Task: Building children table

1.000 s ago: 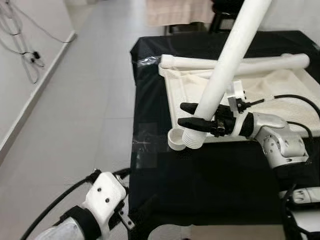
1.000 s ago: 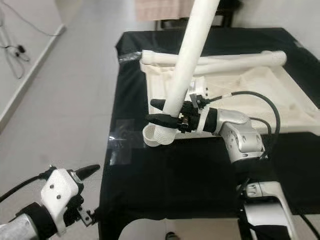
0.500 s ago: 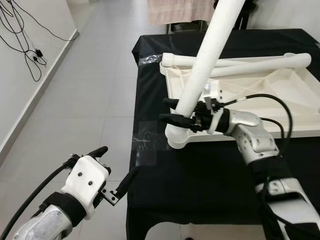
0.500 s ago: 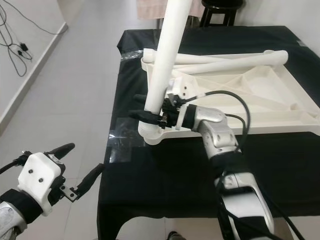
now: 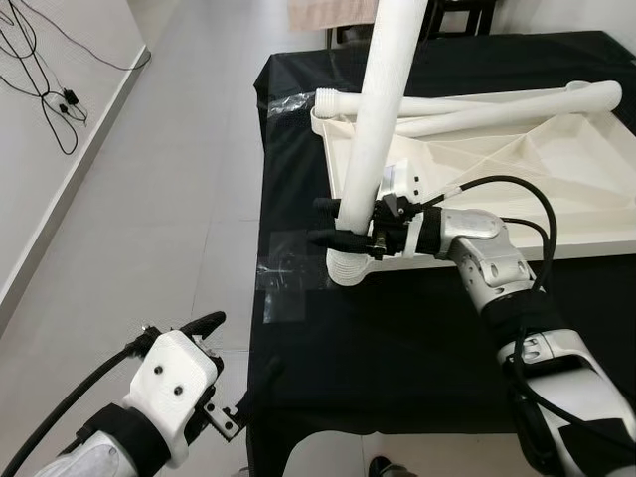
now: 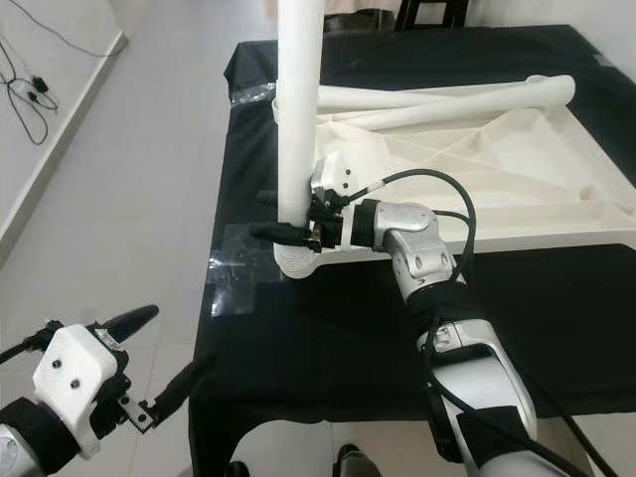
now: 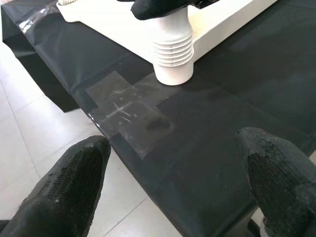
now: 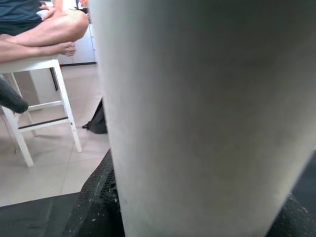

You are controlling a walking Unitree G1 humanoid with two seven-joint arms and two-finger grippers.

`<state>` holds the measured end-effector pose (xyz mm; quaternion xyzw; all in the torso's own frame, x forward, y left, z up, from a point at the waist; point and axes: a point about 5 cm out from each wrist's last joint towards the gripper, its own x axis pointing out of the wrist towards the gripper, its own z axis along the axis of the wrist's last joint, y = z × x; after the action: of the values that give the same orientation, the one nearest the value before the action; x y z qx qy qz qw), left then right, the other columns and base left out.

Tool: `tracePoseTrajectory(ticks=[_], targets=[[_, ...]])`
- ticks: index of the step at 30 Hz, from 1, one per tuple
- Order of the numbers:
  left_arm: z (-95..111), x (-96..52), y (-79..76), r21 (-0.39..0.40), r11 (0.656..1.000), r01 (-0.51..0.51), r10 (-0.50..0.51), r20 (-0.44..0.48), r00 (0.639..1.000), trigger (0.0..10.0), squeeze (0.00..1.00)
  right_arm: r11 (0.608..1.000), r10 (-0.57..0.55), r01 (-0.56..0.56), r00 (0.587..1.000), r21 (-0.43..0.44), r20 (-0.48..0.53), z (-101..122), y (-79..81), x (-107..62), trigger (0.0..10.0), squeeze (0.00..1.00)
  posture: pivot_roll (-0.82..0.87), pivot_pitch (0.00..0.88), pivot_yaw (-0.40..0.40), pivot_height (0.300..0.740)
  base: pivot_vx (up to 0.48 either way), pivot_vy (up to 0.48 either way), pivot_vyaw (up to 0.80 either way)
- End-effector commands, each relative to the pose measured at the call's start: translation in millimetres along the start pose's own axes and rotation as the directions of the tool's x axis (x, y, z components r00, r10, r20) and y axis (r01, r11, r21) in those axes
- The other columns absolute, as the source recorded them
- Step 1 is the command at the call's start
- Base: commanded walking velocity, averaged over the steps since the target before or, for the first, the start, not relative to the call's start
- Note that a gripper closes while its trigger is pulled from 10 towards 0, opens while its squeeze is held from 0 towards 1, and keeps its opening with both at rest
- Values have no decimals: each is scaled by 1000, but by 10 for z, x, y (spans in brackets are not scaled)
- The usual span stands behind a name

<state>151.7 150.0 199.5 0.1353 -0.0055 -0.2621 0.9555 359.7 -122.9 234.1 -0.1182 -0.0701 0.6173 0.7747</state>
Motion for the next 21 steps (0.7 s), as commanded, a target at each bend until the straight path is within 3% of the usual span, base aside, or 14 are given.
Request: tracePoseTrajectory(ticks=[1, 7, 21], targets=[[11, -39, -21, 0, 1000, 18, -18, -9, 1000, 10000, 0, 999, 40, -39, 999, 16, -24, -81, 44, 32, 10000, 0, 98, 284, 44, 740, 0, 0, 0], [16, -67, -71, -25, 998, 60, -60, 12, 998, 10000, 0, 993, 115, -114, 993, 19, -19, -64, 71, 95, 10000, 0, 104, 305, 42, 740, 0, 0, 0], [7, -120, -116, -51, 996, 79, -78, 28, 997, 10000, 0, 990, 109, -112, 993, 90, 42, 39, -96, 68, 10000, 0, 119, 327, 34, 740, 0, 0, 0]])
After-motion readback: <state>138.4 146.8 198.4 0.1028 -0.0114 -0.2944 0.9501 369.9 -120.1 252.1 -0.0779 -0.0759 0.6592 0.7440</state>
